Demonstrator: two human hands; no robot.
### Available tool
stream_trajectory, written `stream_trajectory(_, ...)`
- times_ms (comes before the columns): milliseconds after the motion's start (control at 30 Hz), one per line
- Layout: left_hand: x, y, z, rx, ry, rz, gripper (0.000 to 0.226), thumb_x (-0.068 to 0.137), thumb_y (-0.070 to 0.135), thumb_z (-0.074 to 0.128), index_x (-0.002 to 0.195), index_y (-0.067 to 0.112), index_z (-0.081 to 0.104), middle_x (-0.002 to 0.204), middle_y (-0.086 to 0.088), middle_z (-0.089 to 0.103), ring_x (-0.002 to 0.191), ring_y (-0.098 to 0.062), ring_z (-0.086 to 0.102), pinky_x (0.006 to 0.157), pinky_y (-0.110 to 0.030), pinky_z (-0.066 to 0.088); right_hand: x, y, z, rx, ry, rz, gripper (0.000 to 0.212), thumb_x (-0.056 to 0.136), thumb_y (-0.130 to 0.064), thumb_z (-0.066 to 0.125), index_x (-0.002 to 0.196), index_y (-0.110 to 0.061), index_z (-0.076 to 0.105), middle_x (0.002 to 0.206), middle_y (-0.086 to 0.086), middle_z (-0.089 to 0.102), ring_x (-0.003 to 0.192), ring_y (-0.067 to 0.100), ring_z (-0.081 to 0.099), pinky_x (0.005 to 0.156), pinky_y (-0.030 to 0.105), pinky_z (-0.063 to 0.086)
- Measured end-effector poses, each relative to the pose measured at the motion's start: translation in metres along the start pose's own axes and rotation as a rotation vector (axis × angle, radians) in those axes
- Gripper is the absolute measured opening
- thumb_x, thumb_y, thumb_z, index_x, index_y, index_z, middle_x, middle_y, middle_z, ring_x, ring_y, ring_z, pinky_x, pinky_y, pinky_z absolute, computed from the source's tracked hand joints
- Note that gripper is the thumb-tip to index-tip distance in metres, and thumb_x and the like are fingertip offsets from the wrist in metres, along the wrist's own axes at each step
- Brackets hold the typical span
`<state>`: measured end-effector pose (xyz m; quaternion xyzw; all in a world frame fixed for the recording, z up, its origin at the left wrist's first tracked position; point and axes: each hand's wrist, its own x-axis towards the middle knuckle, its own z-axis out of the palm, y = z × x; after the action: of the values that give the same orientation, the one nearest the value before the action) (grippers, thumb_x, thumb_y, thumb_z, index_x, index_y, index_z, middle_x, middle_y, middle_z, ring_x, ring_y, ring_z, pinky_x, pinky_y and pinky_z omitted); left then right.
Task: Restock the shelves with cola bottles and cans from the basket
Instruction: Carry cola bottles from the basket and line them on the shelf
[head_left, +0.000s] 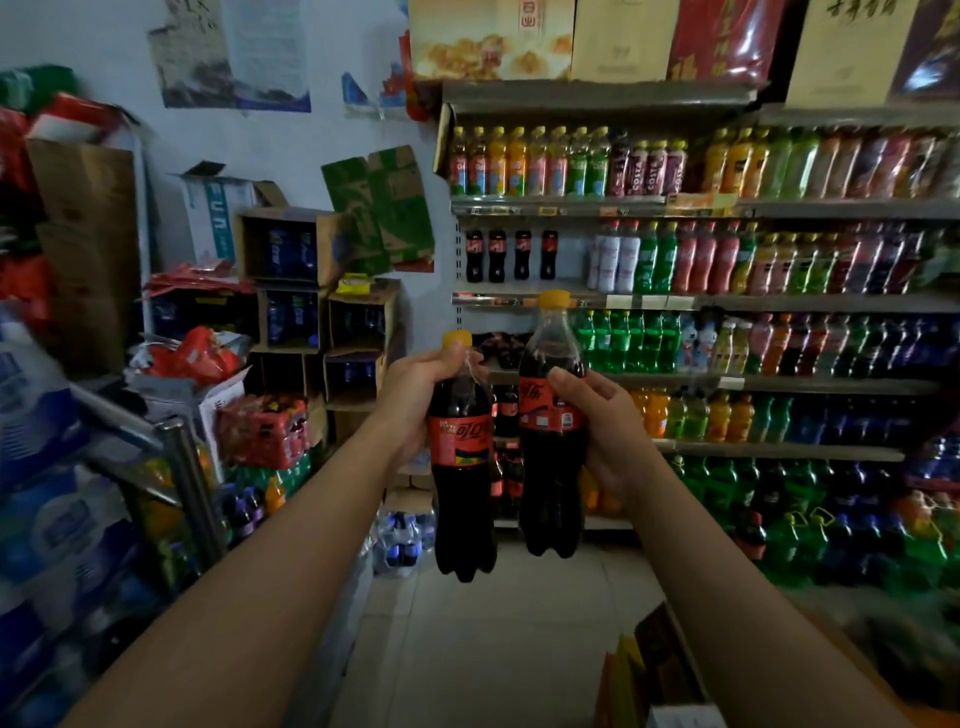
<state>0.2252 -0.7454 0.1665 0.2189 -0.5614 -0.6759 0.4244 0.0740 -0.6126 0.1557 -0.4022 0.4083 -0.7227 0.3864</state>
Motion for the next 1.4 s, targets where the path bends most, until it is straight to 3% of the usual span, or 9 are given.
stream_trajectory(167,0.090,-0.022,0.005,-0.035,0.020,0.008,0.022,0.090,0.024,0.058,0.093,0.006,0.071,0.091,-0.011,0.073,0.094,-0.027,0.066,0.090,-0.043,0.050,0.095,0.008,-0.032,-0.022,-0.013,-0.016,0.016,0.084,-0.014,0.064,0.100,-0.013,0.064,0.087,0.004,0.075,0.080,0.021,0.073,0.062,0.030,0.058)
stream_trajectory(333,0.186,-0.045,-0.002,-0.040,0.051,0.015,0.022,0.091,0.022,0.057,0.090,0.006,0.072,0.091,-0.011,0.073,0.094,-0.027,0.065,0.093,-0.045,0.048,0.192,0.036,-0.058,-0.019,0.015,-0.011,0.032,0.073,-0.021,0.070,0.102,-0.010,0.065,0.093,0.008,0.075,0.084,0.023,0.072,0.065,0.033,0.058)
stream_trajectory(533,0.310,-0.066,-0.017,0.035,0.034,0.050,0.024,0.094,0.023,0.055,0.093,0.005,0.070,0.087,-0.009,0.074,0.083,-0.021,0.070,0.075,-0.033,0.053,0.311,0.072,-0.081,-0.038,0.021,-0.007,0.033,0.072,-0.021,0.071,0.103,-0.011,0.065,0.092,0.006,0.076,0.084,0.022,0.073,0.066,0.030,0.058)
stream_trajectory(767,0.485,-0.069,-0.033,0.058,-0.019,0.059,0.022,0.086,0.025,0.063,0.088,0.007,0.074,0.093,-0.015,0.073,0.088,-0.027,0.069,0.085,-0.040,0.053,0.462,0.091,-0.107,-0.056,0.079,-0.021,0.033,0.068,-0.023,0.074,0.099,-0.014,0.069,0.095,0.010,0.075,0.087,0.027,0.072,0.069,0.035,0.058)
stream_trajectory(933,0.590,-0.082,-0.026,0.080,-0.054,0.052,0.022,0.088,0.025,0.061,0.089,0.006,0.071,0.093,-0.012,0.074,0.091,-0.027,0.068,0.085,-0.040,0.053,0.552,0.106,-0.141,-0.069,0.107,0.002,0.047,0.071,-0.027,0.073,0.113,-0.007,0.064,0.108,0.018,0.071,0.098,0.035,0.069,0.074,0.039,0.058)
stream_trajectory(1100,0.676,-0.097,-0.013,0.081,-0.060,0.055,0.022,0.090,0.024,0.060,0.090,0.007,0.072,0.092,-0.011,0.074,0.086,-0.024,0.069,0.085,-0.039,0.052,0.639,0.121,-0.180,-0.067,0.105,-0.012,0.030,0.073,-0.024,0.071,0.099,-0.011,0.069,0.096,0.013,0.074,0.087,0.029,0.071,0.072,0.041,0.057)
stream_trajectory(1267,0.769,-0.097,0.002,0.093,-0.053,0.146,0.022,0.092,0.027,0.059,0.088,0.010,0.072,0.093,-0.008,0.074,0.086,-0.023,0.068,0.079,-0.036,0.051,0.733,0.128,-0.222,-0.061,0.064,-0.029,0.035,0.071,-0.024,0.073,0.102,-0.010,0.067,0.097,0.014,0.073,0.088,0.029,0.070,0.074,0.040,0.057)
stream_trajectory(1400,0.847,-0.085,0.024,0.138,-0.020,0.267,0.025,0.091,0.030,0.060,0.078,0.015,0.075,0.089,-0.005,0.075,0.096,-0.028,0.066,0.091,-0.046,0.048,0.813,0.118,-0.252,-0.073,0.006,-0.070,0.036,0.072,-0.027,0.077,0.104,-0.012,0.068,0.099,0.015,0.070,0.089,0.029,0.069,0.077,0.041,0.058)
